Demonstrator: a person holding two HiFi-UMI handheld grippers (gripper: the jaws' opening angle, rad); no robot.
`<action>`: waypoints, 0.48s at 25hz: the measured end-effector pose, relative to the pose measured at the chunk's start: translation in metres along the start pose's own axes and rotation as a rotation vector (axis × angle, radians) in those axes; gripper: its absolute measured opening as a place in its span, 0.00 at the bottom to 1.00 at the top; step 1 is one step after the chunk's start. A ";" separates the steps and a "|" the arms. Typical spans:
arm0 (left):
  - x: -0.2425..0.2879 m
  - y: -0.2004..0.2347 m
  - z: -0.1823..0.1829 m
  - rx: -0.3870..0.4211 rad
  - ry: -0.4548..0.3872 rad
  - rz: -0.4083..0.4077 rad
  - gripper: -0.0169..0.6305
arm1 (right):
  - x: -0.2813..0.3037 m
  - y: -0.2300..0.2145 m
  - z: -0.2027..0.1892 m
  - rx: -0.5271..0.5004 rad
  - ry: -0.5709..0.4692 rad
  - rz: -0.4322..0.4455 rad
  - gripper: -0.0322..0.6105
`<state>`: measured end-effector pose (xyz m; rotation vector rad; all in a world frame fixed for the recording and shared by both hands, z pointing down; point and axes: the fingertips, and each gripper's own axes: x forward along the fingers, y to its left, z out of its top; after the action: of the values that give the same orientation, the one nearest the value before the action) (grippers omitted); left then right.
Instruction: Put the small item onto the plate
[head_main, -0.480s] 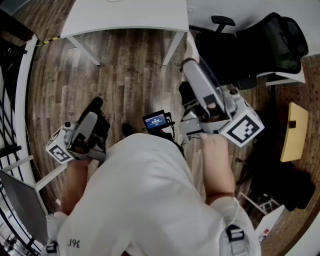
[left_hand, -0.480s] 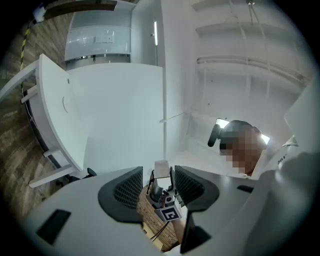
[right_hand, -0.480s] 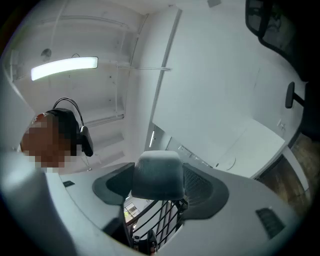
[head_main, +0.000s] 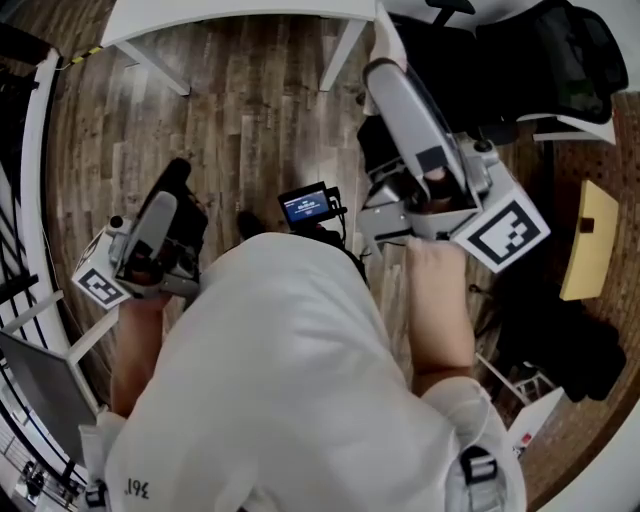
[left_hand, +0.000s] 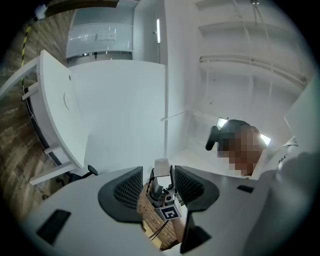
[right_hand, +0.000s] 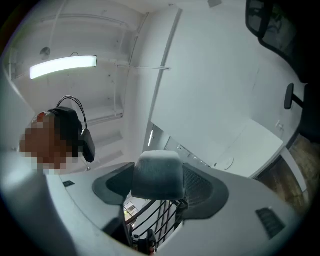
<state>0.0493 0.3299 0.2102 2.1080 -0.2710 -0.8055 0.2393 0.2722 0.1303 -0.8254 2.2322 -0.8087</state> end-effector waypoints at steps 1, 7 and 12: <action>0.000 0.000 0.000 0.001 -0.001 0.001 0.33 | 0.000 -0.001 -0.001 0.001 0.002 0.000 0.53; 0.000 0.000 -0.001 0.010 -0.005 0.010 0.33 | 0.001 -0.003 -0.002 0.003 0.008 0.004 0.53; -0.001 0.000 0.001 0.008 0.001 0.011 0.33 | 0.006 -0.002 -0.004 0.007 0.016 0.005 0.53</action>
<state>0.0481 0.3303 0.2101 2.1132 -0.2849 -0.7980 0.2333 0.2685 0.1325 -0.8120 2.2431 -0.8232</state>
